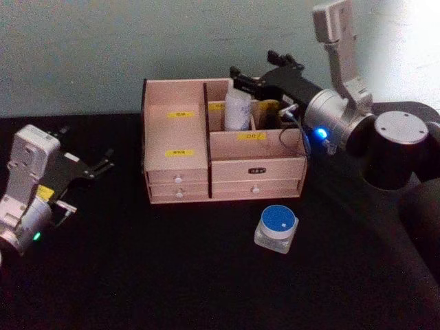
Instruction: Pick up the facial cleanser and watermelon frost from the table and place them into the tiered storage box.
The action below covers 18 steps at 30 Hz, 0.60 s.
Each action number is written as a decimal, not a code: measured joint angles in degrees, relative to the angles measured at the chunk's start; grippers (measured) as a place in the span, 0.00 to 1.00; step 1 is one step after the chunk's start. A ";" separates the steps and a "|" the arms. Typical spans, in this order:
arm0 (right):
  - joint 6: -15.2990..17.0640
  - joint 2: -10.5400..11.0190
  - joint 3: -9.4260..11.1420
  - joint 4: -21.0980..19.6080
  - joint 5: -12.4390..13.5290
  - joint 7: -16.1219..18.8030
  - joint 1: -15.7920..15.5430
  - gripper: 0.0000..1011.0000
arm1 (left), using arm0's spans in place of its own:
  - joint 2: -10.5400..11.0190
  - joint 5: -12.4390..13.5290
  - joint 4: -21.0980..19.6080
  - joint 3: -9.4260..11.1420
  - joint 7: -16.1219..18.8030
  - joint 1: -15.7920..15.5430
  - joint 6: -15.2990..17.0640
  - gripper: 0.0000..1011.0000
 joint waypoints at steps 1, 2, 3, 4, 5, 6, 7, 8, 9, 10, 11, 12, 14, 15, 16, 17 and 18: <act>-0.13 0.15 0.21 -0.55 0.03 -0.24 -0.25 0.99 | 0.00 0.00 0.00 0.00 0.00 0.00 0.00 0.99; -0.55 0.41 0.61 -1.56 0.01 -0.87 -0.76 0.99 | 0.00 0.00 0.00 0.00 0.00 0.00 0.00 0.99; -0.80 0.53 0.85 -2.06 0.00 -1.27 -1.01 0.99 | 0.00 0.00 0.00 0.00 0.00 0.00 0.00 0.99; -1.11 0.63 1.10 -2.45 -0.04 -1.73 -1.25 0.99 | 0.00 0.00 0.00 0.00 0.00 0.00 0.00 0.99; -1.65 0.84 1.63 -3.23 -0.26 -2.61 -1.78 0.99 | 0.00 0.00 0.00 0.00 0.00 0.00 0.00 0.99; -1.91 0.94 1.90 -3.64 -0.42 -3.05 -2.04 0.99 | 0.00 0.00 0.00 0.00 0.00 0.00 0.00 0.99; -2.12 1.01 2.14 -3.97 -0.57 -3.40 -2.26 0.99 | 0.00 0.00 0.00 0.00 0.00 0.00 0.00 0.99; -2.69 1.21 2.79 -4.68 -0.92 -4.41 -2.82 0.99 | 0.00 0.00 0.00 0.00 0.00 0.00 0.00 0.99; -2.96 1.31 3.15 -5.01 -1.10 -4.86 -3.12 0.99 | 0.00 0.00 0.00 0.00 0.00 0.00 0.00 0.99; -3.19 1.41 3.53 -5.35 -1.25 -5.24 -3.41 0.99 | 0.00 0.00 0.00 0.00 0.00 0.00 0.00 0.99; -3.43 1.50 3.90 -5.67 -1.41 -5.69 -3.70 0.99 | 0.00 0.00 0.00 0.00 0.00 0.00 0.00 0.99; -3.80 1.69 4.74 -6.32 -1.70 -6.52 -4.38 0.99 | 0.00 0.00 0.00 0.00 0.00 0.00 0.00 0.99; -4.10 1.88 5.87 -6.98 -2.08 -7.53 -5.22 0.99 | 0.00 0.00 0.00 0.00 0.00 0.00 0.00 0.99; -4.10 1.88 5.87 -6.98 -2.08 -7.53 -5.22 0.99 | 0.00 0.00 0.00 0.00 0.00 0.00 0.00 0.99; -4.28 1.99 6.55 -7.32 -2.44 -8.22 -5.84 0.99 | 0.00 0.00 0.00 0.00 0.00 0.00 0.00 0.99; -4.50 2.08 7.22 -7.57 -2.94 -9.06 -6.54 0.99 | 0.00 0.00 0.00 0.00 0.00 0.00 0.00 0.99; -4.56 2.11 7.51 -7.64 -3.11 -9.37 -6.86 0.99 | 0.00 0.00 0.00 0.00 0.00 0.00 0.00 0.99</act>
